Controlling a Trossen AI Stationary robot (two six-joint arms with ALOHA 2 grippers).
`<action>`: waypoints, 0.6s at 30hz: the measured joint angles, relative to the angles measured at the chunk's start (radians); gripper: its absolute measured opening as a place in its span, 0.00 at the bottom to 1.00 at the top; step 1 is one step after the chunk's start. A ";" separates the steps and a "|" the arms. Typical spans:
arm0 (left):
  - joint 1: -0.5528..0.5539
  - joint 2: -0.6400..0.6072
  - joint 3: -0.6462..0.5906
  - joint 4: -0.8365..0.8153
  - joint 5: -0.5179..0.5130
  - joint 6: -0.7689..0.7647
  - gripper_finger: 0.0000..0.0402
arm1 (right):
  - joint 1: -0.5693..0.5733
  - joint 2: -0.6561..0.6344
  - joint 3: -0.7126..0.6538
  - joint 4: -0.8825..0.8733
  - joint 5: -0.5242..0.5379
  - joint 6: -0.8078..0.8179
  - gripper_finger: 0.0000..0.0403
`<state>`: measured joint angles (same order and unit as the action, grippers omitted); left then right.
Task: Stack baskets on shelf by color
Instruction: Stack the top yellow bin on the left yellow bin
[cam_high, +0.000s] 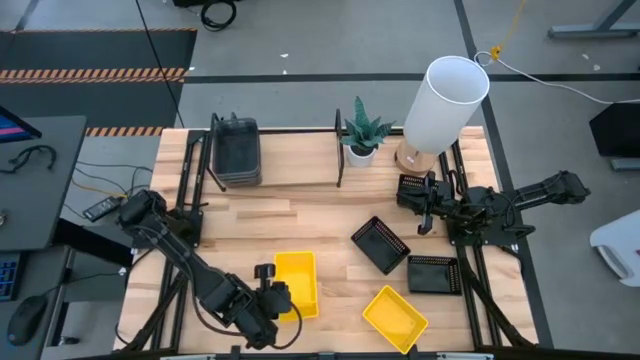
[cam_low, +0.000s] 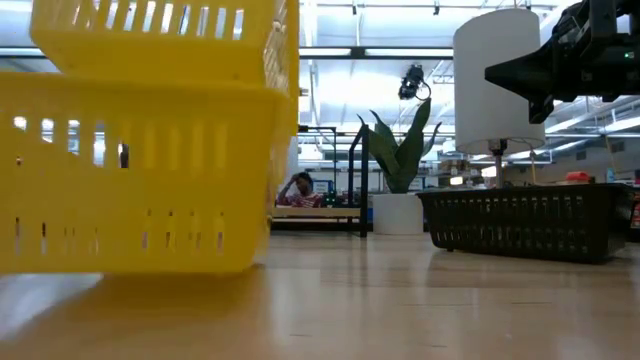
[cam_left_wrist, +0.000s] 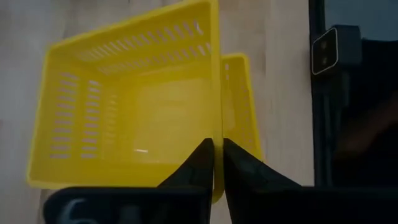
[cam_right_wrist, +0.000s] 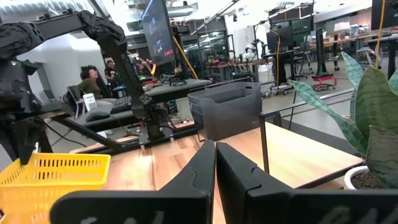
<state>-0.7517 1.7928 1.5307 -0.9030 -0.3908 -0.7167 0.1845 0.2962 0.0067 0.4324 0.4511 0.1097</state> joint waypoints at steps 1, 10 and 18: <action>0.000 0.005 0.000 0.005 0.004 -0.003 0.08 | 0.000 0.000 0.000 0.000 0.000 0.000 0.05; 0.010 0.051 0.000 0.010 0.040 0.002 0.08 | 0.000 0.000 0.000 0.000 0.000 0.000 0.05; 0.008 0.060 0.000 0.025 -0.006 0.005 0.34 | 0.000 0.000 0.000 0.000 0.000 0.000 0.05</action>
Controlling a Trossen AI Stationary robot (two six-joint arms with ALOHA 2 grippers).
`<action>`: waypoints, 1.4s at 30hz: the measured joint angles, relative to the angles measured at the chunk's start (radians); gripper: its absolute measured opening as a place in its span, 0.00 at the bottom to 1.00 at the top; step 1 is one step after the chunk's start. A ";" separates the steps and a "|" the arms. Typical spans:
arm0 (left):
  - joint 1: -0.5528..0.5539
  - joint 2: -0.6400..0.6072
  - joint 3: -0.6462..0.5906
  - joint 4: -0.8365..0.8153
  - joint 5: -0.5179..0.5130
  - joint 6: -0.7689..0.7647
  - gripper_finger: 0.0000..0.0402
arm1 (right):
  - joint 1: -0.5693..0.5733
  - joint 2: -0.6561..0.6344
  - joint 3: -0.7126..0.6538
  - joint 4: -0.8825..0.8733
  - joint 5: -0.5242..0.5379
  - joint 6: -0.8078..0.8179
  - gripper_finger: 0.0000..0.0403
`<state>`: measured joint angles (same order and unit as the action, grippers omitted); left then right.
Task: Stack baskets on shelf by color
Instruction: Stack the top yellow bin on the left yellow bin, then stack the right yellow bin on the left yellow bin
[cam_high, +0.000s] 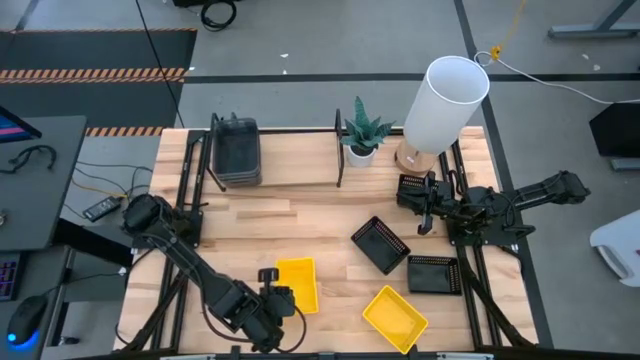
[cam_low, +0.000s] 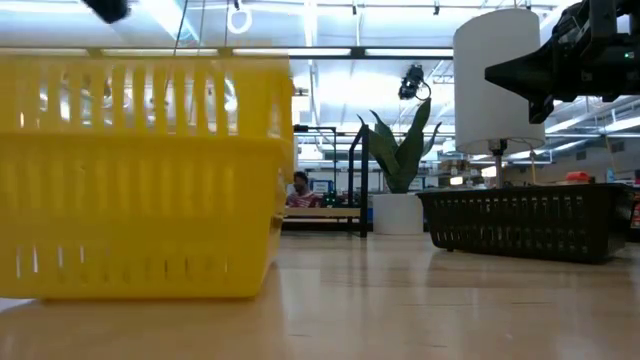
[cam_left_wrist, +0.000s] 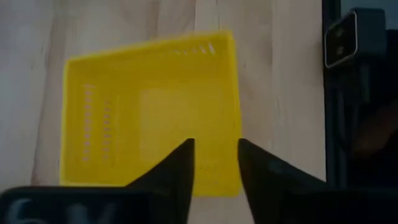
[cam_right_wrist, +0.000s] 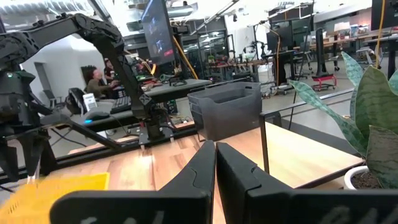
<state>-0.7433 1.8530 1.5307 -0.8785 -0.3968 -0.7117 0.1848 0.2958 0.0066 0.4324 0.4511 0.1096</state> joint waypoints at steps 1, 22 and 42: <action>0.001 0.000 0.000 0.010 -0.004 0.011 0.37 | 0.000 0.000 0.000 0.000 0.000 0.000 0.05; 0.296 0.229 0.124 0.564 0.254 0.603 0.39 | 0.000 0.006 0.000 0.003 0.000 0.000 0.05; 0.252 0.518 0.535 0.480 0.312 0.773 0.42 | 0.000 0.011 0.000 0.001 -0.003 0.000 0.05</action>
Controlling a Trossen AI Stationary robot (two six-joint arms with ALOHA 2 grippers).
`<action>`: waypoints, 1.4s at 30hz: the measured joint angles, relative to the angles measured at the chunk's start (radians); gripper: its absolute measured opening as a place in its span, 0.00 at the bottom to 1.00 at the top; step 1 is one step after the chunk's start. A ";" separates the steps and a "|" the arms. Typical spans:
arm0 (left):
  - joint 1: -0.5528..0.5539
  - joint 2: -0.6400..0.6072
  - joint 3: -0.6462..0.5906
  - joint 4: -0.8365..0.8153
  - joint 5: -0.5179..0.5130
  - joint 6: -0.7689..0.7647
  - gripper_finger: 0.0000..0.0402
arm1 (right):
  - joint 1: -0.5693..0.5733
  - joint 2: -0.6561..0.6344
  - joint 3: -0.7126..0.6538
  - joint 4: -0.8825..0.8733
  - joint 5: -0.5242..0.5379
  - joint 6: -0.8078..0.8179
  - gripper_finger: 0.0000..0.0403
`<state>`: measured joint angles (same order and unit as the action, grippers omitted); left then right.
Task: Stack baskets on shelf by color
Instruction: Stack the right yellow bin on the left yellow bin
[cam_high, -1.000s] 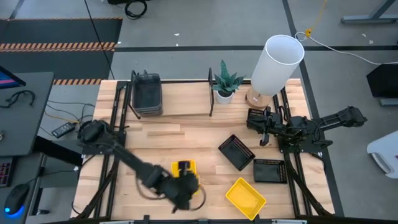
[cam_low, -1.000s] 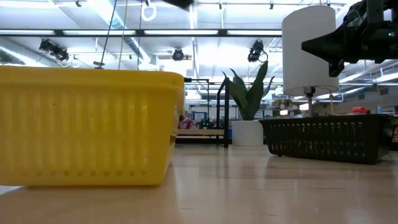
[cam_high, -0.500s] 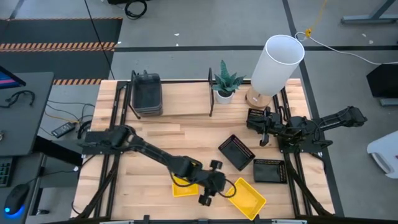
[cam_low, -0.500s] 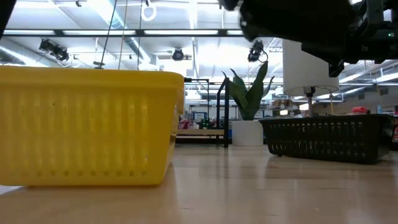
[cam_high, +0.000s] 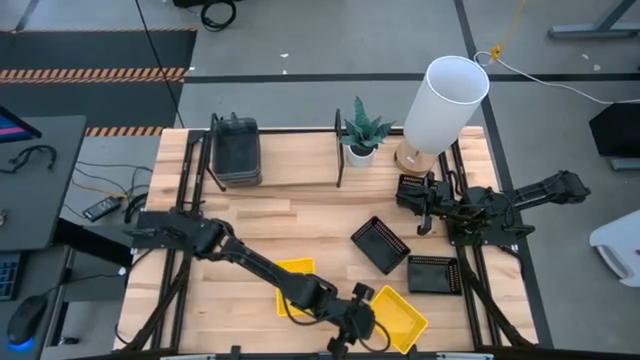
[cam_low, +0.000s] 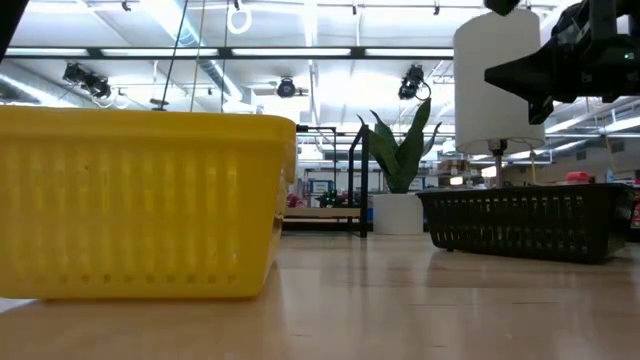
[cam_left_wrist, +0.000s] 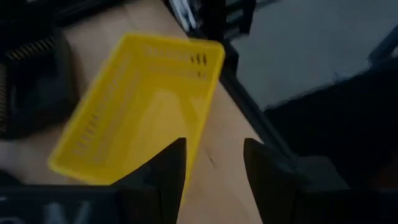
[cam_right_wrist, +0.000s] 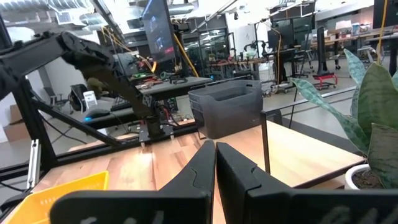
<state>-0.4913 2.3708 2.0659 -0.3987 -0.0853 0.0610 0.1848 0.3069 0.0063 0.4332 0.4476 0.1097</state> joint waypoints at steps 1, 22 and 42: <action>0.000 0.012 0.011 0.012 0.000 -0.001 0.42 | 0.000 0.000 0.000 0.000 0.000 0.000 0.05; -0.003 0.132 0.022 0.162 -0.007 0.133 0.42 | 0.000 0.003 0.000 0.000 0.001 0.000 0.05; 0.007 0.146 0.021 0.131 0.012 0.213 0.05 | 0.000 0.005 0.000 -0.001 0.004 0.000 0.05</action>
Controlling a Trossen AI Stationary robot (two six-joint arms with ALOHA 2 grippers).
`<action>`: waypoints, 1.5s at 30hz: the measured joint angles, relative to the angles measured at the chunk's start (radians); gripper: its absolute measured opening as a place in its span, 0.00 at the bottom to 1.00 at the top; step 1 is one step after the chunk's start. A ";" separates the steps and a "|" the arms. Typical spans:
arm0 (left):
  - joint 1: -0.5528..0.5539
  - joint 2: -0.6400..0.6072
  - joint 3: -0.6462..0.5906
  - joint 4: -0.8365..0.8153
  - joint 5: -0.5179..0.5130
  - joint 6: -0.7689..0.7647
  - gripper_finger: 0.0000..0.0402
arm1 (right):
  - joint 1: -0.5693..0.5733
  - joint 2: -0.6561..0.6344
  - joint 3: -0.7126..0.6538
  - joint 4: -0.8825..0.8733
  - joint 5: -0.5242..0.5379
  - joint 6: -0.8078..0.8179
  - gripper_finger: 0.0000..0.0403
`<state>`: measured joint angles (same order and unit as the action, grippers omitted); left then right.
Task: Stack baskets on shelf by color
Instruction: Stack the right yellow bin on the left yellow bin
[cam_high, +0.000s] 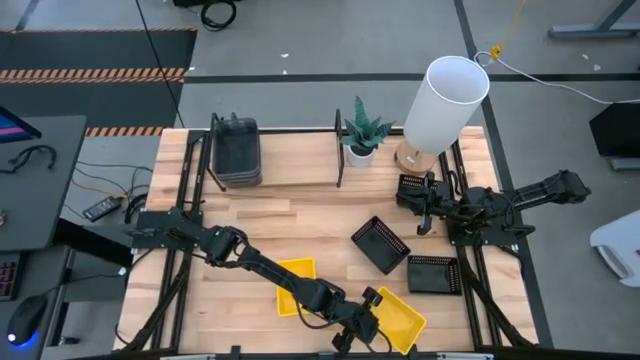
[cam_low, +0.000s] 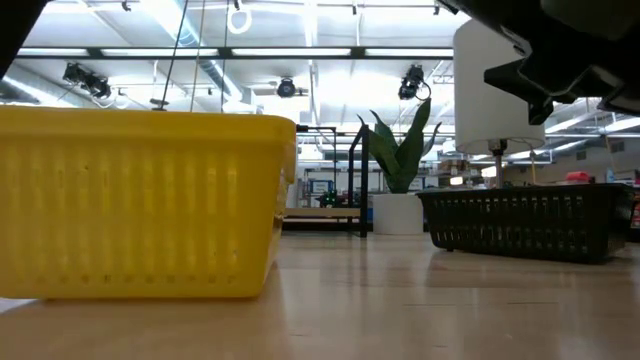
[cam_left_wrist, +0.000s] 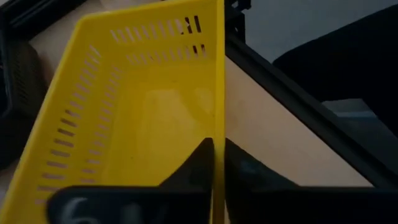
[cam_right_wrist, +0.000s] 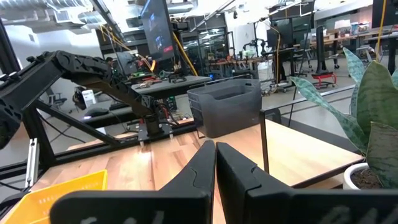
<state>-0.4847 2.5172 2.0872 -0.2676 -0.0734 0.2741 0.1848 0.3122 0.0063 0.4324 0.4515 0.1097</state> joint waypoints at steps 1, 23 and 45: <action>0.000 0.000 0.000 0.001 0.000 0.000 0.03 | 0.000 0.000 0.000 0.000 0.000 0.000 0.05; -0.082 -0.313 0.000 -0.577 -0.174 0.079 0.03 | 0.000 0.000 0.000 0.000 0.000 0.000 0.05; -0.238 -0.571 -0.014 -1.283 -0.345 0.049 0.03 | 0.000 0.000 0.000 0.000 0.000 0.000 0.05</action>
<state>-0.7223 1.9461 2.0736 -1.5507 -0.4184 0.3233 0.1848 0.3119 0.0067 0.4323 0.4511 0.1097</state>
